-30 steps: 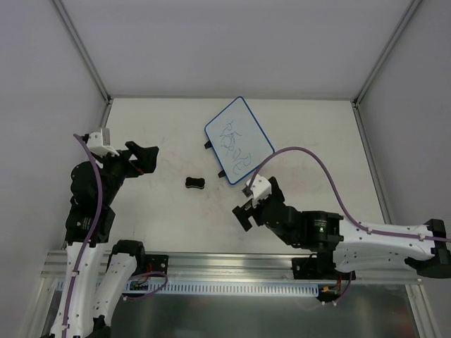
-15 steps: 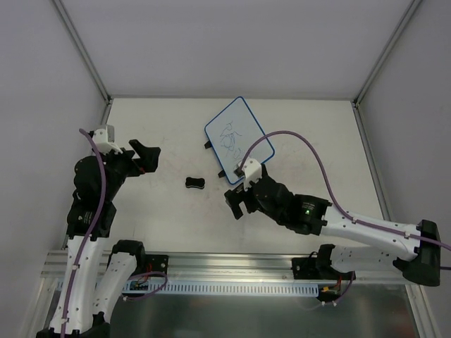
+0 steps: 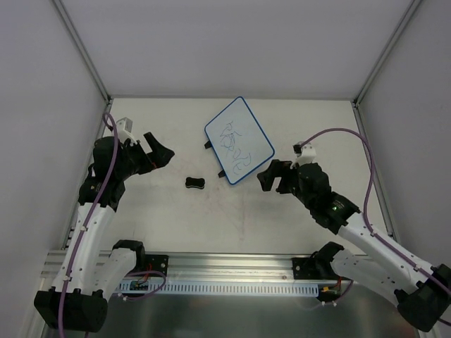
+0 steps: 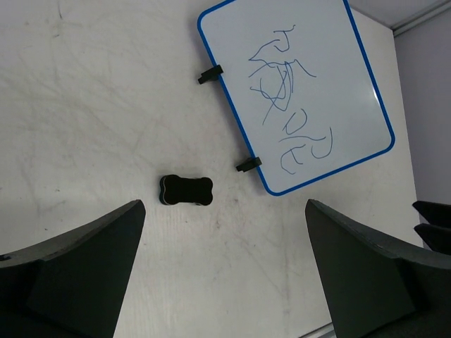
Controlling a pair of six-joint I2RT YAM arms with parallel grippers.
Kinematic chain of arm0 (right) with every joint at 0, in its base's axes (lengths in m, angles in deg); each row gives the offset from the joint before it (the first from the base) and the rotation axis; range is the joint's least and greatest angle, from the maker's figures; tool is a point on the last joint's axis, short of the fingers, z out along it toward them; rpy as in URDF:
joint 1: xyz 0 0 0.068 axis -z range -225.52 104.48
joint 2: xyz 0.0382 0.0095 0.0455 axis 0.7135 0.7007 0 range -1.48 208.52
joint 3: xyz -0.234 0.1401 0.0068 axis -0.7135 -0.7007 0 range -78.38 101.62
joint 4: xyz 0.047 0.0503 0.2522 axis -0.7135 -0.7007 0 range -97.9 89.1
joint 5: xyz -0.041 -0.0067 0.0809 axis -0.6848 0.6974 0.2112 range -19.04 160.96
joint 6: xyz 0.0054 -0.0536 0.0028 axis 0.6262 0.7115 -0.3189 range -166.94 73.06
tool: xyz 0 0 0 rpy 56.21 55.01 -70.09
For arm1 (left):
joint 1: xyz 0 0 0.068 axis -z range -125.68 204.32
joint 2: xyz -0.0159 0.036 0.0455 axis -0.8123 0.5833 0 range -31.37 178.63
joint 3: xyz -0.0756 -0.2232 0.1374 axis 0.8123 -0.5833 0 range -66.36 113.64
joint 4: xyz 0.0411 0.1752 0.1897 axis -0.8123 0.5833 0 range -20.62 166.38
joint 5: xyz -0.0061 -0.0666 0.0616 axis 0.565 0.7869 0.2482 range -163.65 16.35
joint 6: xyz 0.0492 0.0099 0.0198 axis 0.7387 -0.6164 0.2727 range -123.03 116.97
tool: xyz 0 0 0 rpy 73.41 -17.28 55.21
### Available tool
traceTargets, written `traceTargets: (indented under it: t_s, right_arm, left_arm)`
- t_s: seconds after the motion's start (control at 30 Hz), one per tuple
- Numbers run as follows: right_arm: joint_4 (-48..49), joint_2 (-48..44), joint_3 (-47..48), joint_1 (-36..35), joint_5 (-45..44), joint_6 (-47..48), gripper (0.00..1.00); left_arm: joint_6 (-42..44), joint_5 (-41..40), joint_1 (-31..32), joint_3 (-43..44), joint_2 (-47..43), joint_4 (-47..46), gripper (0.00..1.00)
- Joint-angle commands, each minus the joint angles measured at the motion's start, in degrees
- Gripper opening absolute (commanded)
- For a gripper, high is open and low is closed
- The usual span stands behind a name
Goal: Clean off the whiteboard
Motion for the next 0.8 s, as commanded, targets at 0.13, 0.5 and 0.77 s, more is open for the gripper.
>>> traceTargets:
  t_s: [0.13, 0.5, 0.77]
  right_arm:
    - [26.08, 1.22, -10.30, 14.31, 21.49, -12.18, 0.99]
    - [41.71, 13.16, -10.13, 15.45, 21.58, -8.14, 0.99]
    - [46.39, 21.17, -7.68, 16.51, 22.29, -8.66, 0.99]
  left_arm:
    - [-6.56, -1.59, -0.30, -3.68, -1.14, 0.49, 0.99]
    - [-9.37, -4.93, -0.12, -5.43, -1.13, 0.58, 0.99]
    - [-6.92, -4.32, -0.12, -4.82, 0.17, 1.37, 0.99]
